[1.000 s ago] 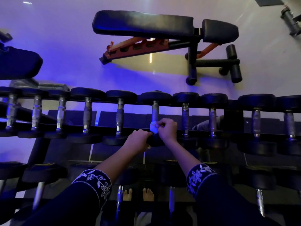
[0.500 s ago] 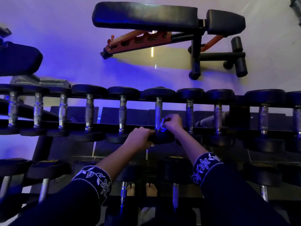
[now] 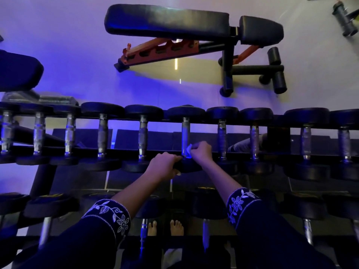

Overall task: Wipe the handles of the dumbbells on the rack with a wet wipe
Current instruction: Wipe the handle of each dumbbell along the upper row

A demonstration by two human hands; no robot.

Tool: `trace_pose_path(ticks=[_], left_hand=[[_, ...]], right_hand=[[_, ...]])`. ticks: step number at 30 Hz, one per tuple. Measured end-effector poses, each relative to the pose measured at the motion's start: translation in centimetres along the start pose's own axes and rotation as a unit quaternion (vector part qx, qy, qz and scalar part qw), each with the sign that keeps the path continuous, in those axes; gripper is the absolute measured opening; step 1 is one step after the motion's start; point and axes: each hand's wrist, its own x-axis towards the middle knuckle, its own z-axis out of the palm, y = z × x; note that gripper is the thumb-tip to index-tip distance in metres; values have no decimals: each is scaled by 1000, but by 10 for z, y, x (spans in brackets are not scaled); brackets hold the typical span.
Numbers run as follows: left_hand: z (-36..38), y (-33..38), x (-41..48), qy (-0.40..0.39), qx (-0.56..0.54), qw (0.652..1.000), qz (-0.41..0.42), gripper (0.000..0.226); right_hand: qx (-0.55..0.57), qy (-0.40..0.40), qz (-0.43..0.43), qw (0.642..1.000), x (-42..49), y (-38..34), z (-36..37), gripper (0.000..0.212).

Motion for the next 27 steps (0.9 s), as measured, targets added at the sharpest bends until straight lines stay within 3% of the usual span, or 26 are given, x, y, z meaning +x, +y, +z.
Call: trace_pose_path(ticks=[4, 6, 9, 13, 20, 24, 27], left_hand=[[-1, 1, 0, 7, -16, 1000, -4, 51], [-1, 2, 0, 6, -20, 1000, -4, 50], [0, 1, 3, 5, -21, 1000, -2, 51], [5, -2, 6, 4, -21, 1000, -8, 55], [5, 3, 5, 8, -41, 999, -20, 57], [6, 4, 5, 7, -57, 998, -20, 49], [7, 1, 7, 11, -64, 998, -15, 51]], right_hand=[[179, 54, 61, 980, 18, -25, -10, 7], [221, 77, 60, 970, 29, -43, -14, 12], [129, 85, -3, 988, 20, -52, -22, 12], [11, 53, -71, 996, -11, -11, -12, 12], [83, 112, -67, 988, -17, -15, 3, 18], [4, 96, -113, 989, -25, -7, 17, 29], [-38, 110, -121, 986, -19, -6, 13, 22]])
